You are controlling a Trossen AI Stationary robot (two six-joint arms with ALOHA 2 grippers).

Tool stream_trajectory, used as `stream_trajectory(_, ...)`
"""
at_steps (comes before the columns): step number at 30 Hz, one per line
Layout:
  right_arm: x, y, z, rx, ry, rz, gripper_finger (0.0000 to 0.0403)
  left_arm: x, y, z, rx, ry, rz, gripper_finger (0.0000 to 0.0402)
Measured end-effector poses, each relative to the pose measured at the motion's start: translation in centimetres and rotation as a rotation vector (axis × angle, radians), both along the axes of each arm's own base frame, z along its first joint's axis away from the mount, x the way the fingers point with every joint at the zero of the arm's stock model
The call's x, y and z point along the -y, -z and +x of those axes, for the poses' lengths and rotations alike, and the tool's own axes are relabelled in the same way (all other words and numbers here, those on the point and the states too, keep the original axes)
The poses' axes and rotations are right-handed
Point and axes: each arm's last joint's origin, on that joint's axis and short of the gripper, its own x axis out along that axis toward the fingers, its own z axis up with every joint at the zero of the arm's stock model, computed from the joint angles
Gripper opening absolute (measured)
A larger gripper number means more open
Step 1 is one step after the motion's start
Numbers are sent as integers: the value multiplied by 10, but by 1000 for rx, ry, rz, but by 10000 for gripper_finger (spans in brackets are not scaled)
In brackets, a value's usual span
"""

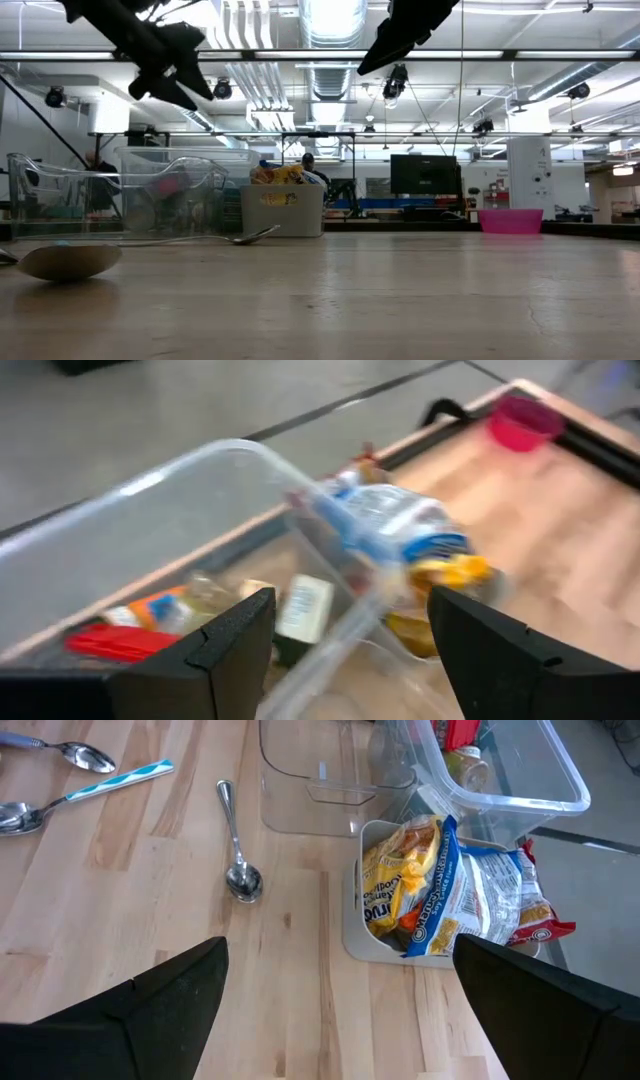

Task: Pick & Place Food Item
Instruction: Put the white spoon into the transparent bin

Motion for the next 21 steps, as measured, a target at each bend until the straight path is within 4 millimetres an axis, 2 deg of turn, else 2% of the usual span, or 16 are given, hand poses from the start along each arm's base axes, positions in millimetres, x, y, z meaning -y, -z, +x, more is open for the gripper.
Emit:
stream_trajectory(8, 0, 0, 0, 0, 0, 0, 384, 41, 7, 27, 67, 131, -124, 263)
stream_trajectory(14, 0, 0, 0, 0, 0, 0, 384, 77, 17, 41, 93, 97, -207, 263)
stream_trajectory(21, 0, 0, 0, 1, 0, 0, 384, 113, 22, 46, 150, 84, -289, 263)
